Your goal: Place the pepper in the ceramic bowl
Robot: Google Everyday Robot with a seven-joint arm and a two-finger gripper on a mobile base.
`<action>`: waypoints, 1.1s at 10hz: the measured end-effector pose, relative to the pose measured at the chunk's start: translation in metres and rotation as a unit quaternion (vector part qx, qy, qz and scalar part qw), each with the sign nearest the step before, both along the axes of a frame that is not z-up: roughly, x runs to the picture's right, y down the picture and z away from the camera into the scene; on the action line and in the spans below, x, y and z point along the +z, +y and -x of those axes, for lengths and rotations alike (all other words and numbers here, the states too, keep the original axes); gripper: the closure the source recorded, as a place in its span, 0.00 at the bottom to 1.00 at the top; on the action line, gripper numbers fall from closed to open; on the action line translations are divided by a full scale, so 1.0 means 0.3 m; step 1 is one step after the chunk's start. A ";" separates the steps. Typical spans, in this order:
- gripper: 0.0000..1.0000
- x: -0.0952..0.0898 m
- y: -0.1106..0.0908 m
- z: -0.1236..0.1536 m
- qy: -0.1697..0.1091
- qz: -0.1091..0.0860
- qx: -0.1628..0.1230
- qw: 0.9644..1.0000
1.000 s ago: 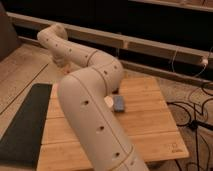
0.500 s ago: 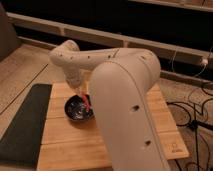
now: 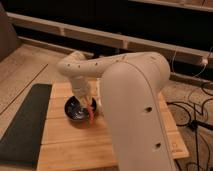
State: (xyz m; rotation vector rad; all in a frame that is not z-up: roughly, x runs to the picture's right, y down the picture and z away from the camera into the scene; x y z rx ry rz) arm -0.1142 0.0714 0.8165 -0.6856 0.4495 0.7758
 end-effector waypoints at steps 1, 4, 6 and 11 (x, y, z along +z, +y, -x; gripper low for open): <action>0.86 0.061 -0.038 0.045 -0.019 -0.008 -0.005 1.000; 0.57 0.200 -0.116 0.196 -0.080 -0.018 -0.027 0.996; 0.37 0.233 -0.118 0.268 -0.112 -0.004 -0.039 0.993; 0.27 0.165 -0.135 0.282 -0.118 0.003 -0.025 0.993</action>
